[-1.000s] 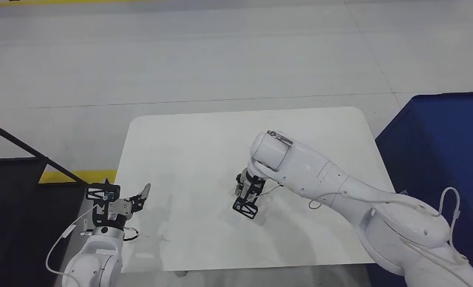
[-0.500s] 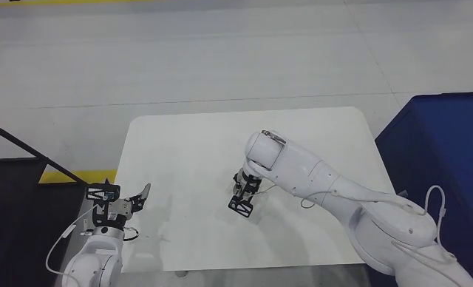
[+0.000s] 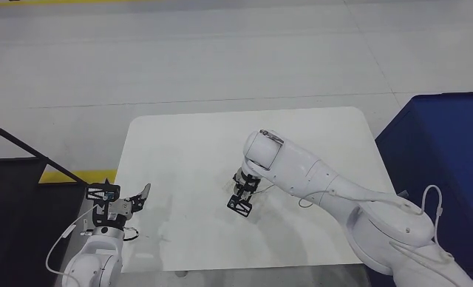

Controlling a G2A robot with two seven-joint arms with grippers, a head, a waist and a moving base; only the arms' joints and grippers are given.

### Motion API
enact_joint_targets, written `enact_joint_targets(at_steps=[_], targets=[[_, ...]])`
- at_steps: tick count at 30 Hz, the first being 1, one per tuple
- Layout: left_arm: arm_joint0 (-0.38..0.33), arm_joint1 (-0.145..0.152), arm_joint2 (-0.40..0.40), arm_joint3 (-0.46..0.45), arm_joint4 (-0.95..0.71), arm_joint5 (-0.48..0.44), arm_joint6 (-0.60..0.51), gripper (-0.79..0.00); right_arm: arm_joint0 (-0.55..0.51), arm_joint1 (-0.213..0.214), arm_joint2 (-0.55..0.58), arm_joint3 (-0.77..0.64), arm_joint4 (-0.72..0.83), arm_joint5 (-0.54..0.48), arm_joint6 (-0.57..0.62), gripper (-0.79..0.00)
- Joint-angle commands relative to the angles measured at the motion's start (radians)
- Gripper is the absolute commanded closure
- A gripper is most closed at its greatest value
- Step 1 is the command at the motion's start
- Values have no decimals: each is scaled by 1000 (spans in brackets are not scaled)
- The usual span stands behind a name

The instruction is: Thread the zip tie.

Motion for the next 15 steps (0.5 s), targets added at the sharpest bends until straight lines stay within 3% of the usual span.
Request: enact_joint_targets(at_steps=[1,9,12,15], targets=[[0,0,0,0,0,0,0,-785,3,3,0,-9,2,0,0,0],[0,0,0,0,0,0,0,-785,35,43,0,-68,36,0,0,0],[0,0,0,0,0,0,0,-785,57,78,0,-129,97,0,0,0],[0,0,0,0,0,0,0,-785,89,140,0,-233,200,0,0,0]])
